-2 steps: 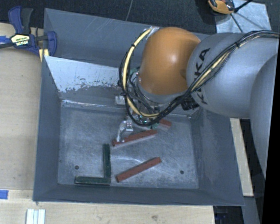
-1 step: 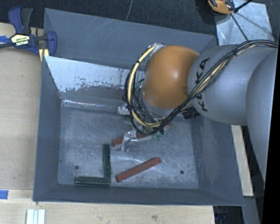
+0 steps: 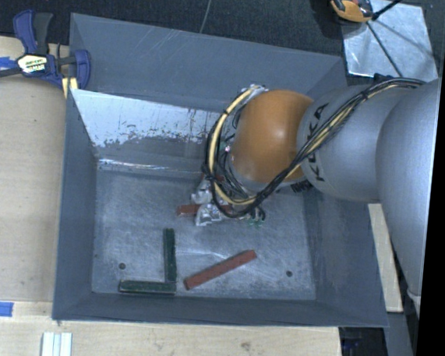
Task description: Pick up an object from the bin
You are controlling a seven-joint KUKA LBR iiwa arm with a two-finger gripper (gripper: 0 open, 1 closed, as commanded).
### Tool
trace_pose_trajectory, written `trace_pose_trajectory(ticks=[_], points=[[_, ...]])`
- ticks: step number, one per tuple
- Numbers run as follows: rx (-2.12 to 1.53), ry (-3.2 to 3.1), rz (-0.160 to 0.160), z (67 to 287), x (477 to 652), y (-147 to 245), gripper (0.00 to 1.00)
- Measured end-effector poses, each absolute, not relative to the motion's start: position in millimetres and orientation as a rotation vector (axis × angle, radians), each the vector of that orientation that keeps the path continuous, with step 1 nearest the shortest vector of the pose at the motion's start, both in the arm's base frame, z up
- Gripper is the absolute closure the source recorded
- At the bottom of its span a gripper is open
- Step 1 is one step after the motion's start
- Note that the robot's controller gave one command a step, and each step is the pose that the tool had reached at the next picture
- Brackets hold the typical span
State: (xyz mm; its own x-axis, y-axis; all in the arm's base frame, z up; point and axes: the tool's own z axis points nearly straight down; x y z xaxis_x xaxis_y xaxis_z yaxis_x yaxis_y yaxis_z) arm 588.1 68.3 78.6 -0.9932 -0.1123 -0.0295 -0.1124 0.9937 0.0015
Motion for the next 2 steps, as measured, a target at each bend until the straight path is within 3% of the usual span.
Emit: trace_pose_trajectory(ticks=[1,2], points=[[-0.175,3.107,0.005,78.6,588.1,68.2,1.0],[-0.198,3.122,-0.001,264.9,600.3,41.8,1.0]])
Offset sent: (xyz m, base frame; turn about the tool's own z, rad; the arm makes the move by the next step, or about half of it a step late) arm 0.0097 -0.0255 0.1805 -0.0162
